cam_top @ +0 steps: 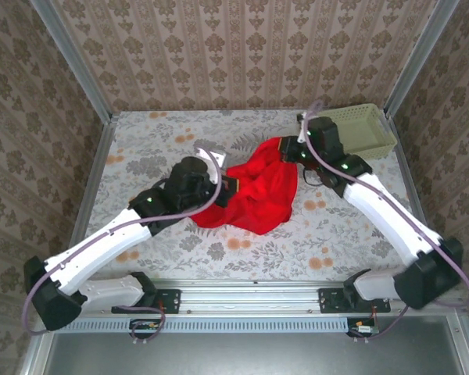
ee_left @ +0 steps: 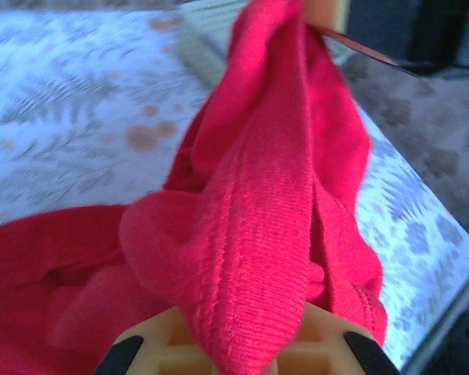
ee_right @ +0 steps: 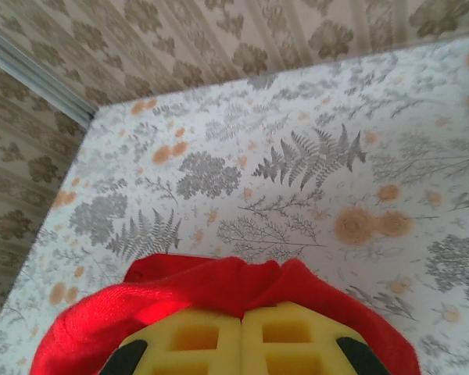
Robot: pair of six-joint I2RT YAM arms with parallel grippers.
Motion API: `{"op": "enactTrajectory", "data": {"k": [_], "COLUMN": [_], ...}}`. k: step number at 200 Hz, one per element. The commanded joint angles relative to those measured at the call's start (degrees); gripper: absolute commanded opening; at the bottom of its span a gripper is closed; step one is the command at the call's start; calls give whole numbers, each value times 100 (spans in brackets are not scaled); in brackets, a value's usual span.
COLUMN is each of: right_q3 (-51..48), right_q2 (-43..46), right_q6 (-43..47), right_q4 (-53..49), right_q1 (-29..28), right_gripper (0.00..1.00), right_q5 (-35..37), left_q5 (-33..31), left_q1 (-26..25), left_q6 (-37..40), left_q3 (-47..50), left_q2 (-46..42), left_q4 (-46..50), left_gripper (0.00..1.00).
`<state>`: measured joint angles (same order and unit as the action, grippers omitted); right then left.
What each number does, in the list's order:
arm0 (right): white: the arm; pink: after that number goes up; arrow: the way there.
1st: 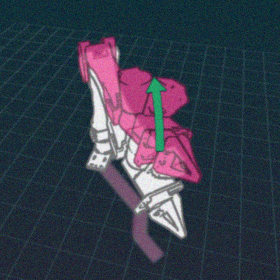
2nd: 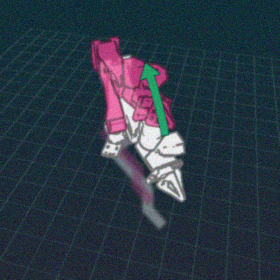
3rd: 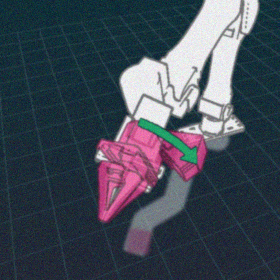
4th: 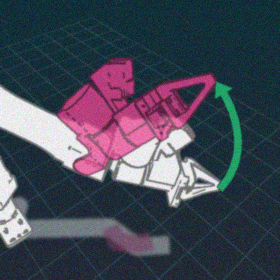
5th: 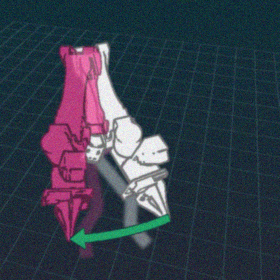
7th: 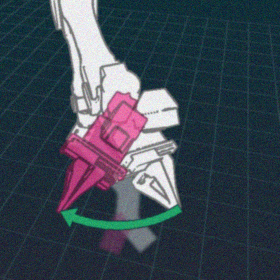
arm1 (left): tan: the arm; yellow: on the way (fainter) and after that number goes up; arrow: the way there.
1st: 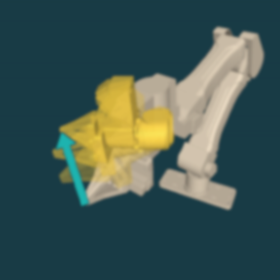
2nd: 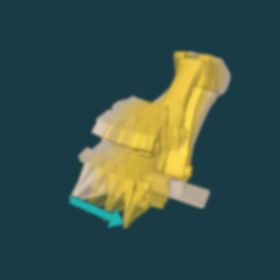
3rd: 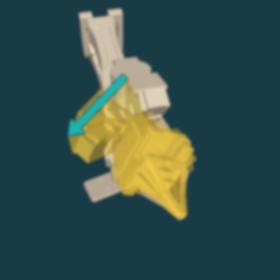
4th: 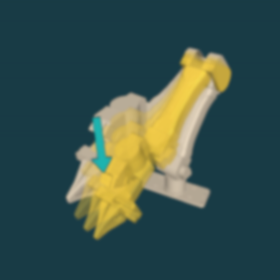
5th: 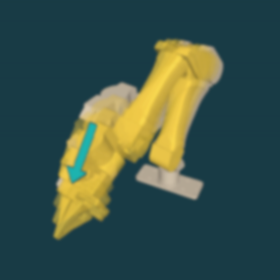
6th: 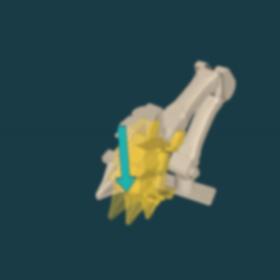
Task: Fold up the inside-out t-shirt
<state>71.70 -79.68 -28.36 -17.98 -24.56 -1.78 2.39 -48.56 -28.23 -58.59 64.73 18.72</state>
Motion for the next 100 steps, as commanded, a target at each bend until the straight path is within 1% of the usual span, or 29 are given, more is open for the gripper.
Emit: {"op": "enactTrajectory", "data": {"k": [1, 10, 20, 24, 35, 36, 37, 43, 44, 46, 55, 62, 74, 90, 100], "right_q3": [256, 456, 746, 901, 1300, 1366, 1366, 1508, 1508, 1567, 1610, 1542, 1264, 774, 332], "right_q2": [-1189, -1555, -1993, -2163, -2520, -2573, -2573, -2653, -2653, -2658, -2591, -2429, -2047, -1495, -1086], "right_q6": [47, 28, 46, 62, 146, 157, 157, 208, 208, 225, 283, 355, 475, 590, 536], "right_q4": [69, 103, 75, 4, -291, -348, -348, -505, -505, -574, -721, -768, -758, -775, -713], "right_q1": [-85, -133, -204, -234, -276, -284, -284, -294, -294, -295, -295, -295, -333, -454, -558], "right_gripper": [0, 0, 0, 5, 28, 32, 32, 43, 43, 47, 56, 60, 65, 66, 65], "right_q5": [-515, -610, -665, -651, -505, -465, -465, -319, -319, -251, -65, 51, 140, 219, 231], "left_q5": [813, 1001, 1268, 1379, 1523, 1529, 1533, 1516, 1513, 1486, 1318, 1077, 577, 157, -51], "left_q1": [913, 1218, 1473, 1557, 1764, 1776, 1791, 1882, 1892, 1924, 2021, 2058, 2045, 1972, 1794], "left_q6": [-692, -757, -744, -723, -666, -657, -653, -605, -596, -579, -502, -413, -213, 99, 367], "left_q3": [707, 791, 852, 852, 763, 753, 744, 669, 658, 650, 611, 601, 574, 602, 605], "left_q2": [367, 581, 870, 1005, 1396, 1421, 1456, 1610, 1629, 1663, 1714, 1644, 1415, 1016, 788], "left_q4": [30, 154, 207, 238, 490, 518, 566, 756, 787, 845, 1047, 1200, 1427, 1512, 1502], "left_gripper": [5, 5, 11, 14, 23, 24, 25, 31, 32, 34, 45, 53, 64, 71, 74]}}
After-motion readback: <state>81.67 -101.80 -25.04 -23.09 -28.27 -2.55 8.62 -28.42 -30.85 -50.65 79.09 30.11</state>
